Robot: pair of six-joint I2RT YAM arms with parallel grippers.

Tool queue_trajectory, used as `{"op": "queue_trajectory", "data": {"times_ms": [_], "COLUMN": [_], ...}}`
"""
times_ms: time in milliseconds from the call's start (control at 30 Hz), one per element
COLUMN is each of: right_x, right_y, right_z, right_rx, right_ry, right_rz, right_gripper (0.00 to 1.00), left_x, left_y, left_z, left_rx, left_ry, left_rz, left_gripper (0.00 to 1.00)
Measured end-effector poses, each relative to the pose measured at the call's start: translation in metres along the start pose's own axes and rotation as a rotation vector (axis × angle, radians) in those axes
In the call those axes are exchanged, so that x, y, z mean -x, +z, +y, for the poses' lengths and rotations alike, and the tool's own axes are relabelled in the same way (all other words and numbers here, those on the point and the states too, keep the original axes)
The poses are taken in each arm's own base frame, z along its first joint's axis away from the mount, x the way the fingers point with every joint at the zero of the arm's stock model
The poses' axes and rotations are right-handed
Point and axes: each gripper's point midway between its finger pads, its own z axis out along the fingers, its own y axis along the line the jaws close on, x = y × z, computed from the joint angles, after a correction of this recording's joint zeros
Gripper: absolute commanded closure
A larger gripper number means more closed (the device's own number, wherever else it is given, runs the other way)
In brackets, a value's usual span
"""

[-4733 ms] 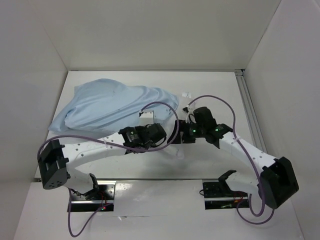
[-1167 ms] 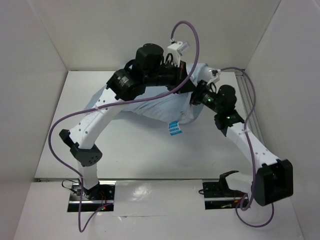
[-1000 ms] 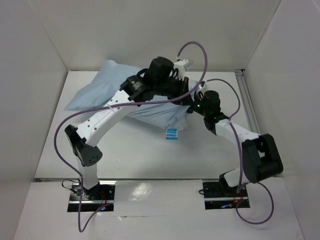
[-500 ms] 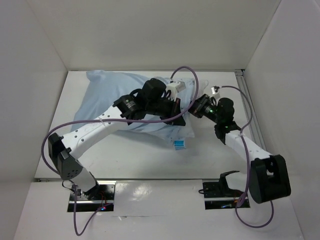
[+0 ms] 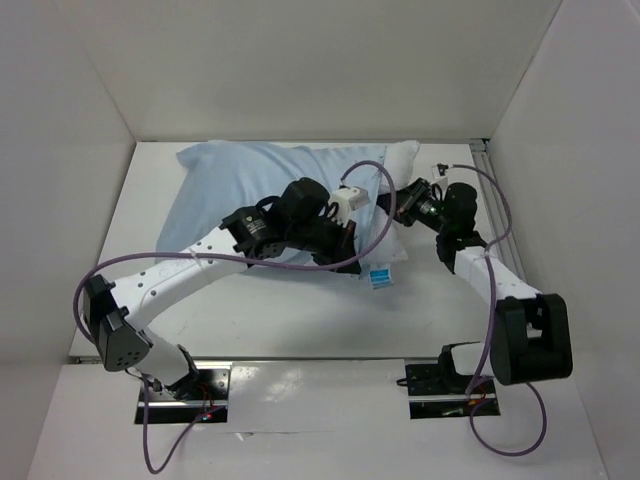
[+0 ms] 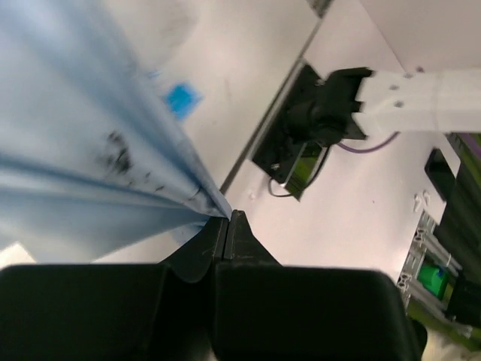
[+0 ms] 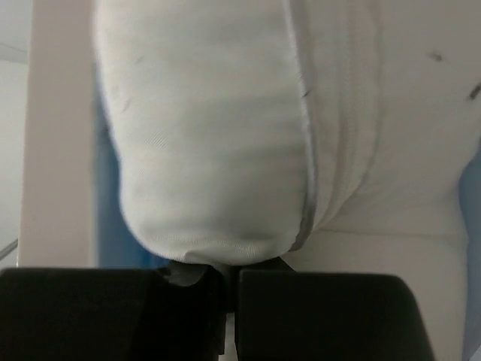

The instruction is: Put the pillow into the pillowcase

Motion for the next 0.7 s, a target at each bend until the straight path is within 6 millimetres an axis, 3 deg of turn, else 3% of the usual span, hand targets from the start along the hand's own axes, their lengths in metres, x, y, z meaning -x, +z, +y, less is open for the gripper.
{"op": "queue_trajectory", "data": {"times_ms": [100,167,267,433,467,500,567,600,700], "right_x": [-0.016,-0.023,-0.025,-0.032,-0.033,-0.035,-0.037,-0.035,-0.024], "right_y": [0.02,0.032,0.041,0.044,0.044,0.043,0.039,0.035,0.015], "right_z": [-0.015,-0.017,-0.019,-0.022,-0.022,-0.023,-0.028,-0.032,-0.038], "right_rx": [-0.038,-0.042,-0.041,-0.037,-0.039,-0.044,-0.079,-0.119,-0.245], "right_ry": [0.037,0.048,0.081,0.139,0.138,0.124,0.096,0.065,-0.035], "right_rz": [0.06,0.099,0.113,0.125,0.129,0.133,0.134,0.118,0.046], "right_gripper": [1.0,1.0,1.0,1.0,0.95,0.73,0.47,0.23,0.11], "left_x": [0.008,0.013,0.016,0.004,0.001,-0.001,-0.003,-0.003,-0.004], "left_y": [0.006,0.012,0.022,0.04,0.044,0.046,0.05,0.05,0.05], "left_z": [-0.033,-0.043,-0.041,-0.032,-0.03,-0.027,-0.02,-0.015,-0.003], "left_rx": [-0.061,-0.075,-0.066,-0.051,-0.053,-0.048,-0.04,-0.033,-0.027], "left_ry": [0.088,0.139,0.161,0.154,0.148,0.141,0.122,0.104,0.058], "left_rz": [0.004,0.017,0.042,0.113,0.128,0.138,0.148,0.149,0.154], "left_gripper": [1.0,1.0,1.0,1.0,1.0,1.0,1.0,1.0,1.0]}}
